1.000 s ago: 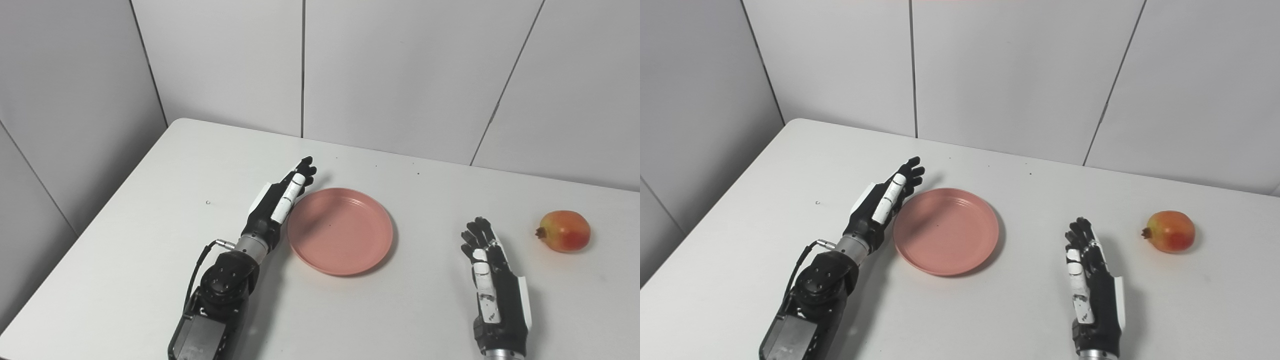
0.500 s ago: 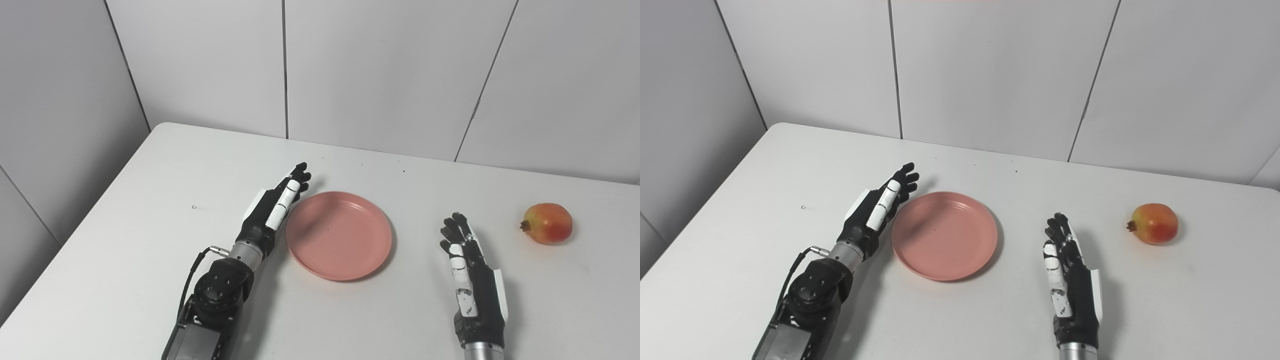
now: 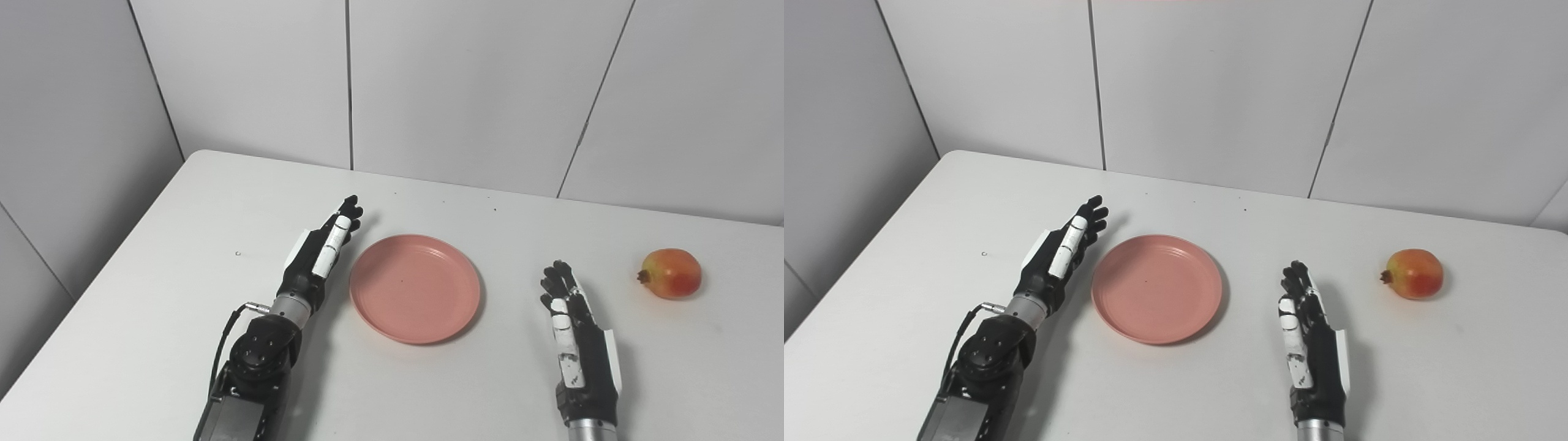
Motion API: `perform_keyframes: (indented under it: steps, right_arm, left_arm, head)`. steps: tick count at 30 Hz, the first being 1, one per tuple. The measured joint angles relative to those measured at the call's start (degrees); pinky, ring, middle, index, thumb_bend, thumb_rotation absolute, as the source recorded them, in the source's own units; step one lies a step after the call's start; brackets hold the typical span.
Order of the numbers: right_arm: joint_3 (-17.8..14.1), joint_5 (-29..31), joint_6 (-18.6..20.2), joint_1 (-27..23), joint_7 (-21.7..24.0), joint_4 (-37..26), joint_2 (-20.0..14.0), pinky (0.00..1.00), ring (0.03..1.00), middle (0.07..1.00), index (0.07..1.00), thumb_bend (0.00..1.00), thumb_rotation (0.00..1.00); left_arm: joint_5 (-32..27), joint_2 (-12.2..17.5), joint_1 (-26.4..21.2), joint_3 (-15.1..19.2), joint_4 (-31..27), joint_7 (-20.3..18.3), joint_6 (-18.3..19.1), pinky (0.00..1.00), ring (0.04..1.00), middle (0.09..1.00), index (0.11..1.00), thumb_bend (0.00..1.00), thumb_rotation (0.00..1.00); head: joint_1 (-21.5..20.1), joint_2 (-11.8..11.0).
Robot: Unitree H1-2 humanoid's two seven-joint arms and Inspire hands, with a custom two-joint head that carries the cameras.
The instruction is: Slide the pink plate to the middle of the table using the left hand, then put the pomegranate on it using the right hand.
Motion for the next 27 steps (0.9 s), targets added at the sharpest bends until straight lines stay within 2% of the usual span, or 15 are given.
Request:
perform_keyframes:
  steps: [6, 18, 22, 24, 27]
  right_arm:
    - [0.0, -0.1, 0.0, 0.0, 0.0, 0.0, 0.0, 0.92, 0.911, 0.903, 0.907, 0.5, 0.87]
    - [0.0, 0.1, 0.0, 0.0, 0.0, 0.0, 0.0, 0.93, 0.918, 0.91, 0.91, 0.52, 0.87]
    - [0.1, -0.4, 0.0, 0.0, -0.2, 0.0, 0.1, 0.92, 0.91, 0.9, 0.895, 0.52, 0.87]
    - [0.2, -1.2, 0.0, 0.0, -0.8, 0.1, 0.3, 0.92, 0.906, 0.896, 0.892, 0.53, 0.88]
    - [0.7, -2.1, 0.1, 0.0, -1.2, 0.2, 0.8, 0.93, 0.914, 0.901, 0.9, 0.54, 0.89]
  left_arm:
    - [2.2, 0.2, 0.0, -1.3, 0.3, 0.0, 0.0, 0.99, 0.949, 0.936, 0.939, 0.7, 1.0]
    - [1.9, 0.0, 0.1, -3.0, 0.7, -1.2, 0.1, 0.99, 0.959, 0.951, 0.955, 0.65, 1.0]
    - [1.6, -0.5, 0.2, -3.0, 0.7, -1.2, 0.1, 0.98, 0.955, 0.951, 0.954, 0.66, 1.0]
    - [1.5, -0.5, 0.3, -3.0, 0.6, -1.2, 0.1, 0.96, 0.947, 0.945, 0.947, 0.66, 1.0]
    - [0.9, -0.5, 0.5, -3.0, 0.2, -1.3, 0.1, 0.94, 0.942, 0.94, 0.943, 0.66, 1.0]
  head:
    - [0.2, 0.1]
    - [-0.2, 0.2]
    - [-2.4, 0.3]
    - [-5.4, 0.0]
    - [-6.6, 0.2]
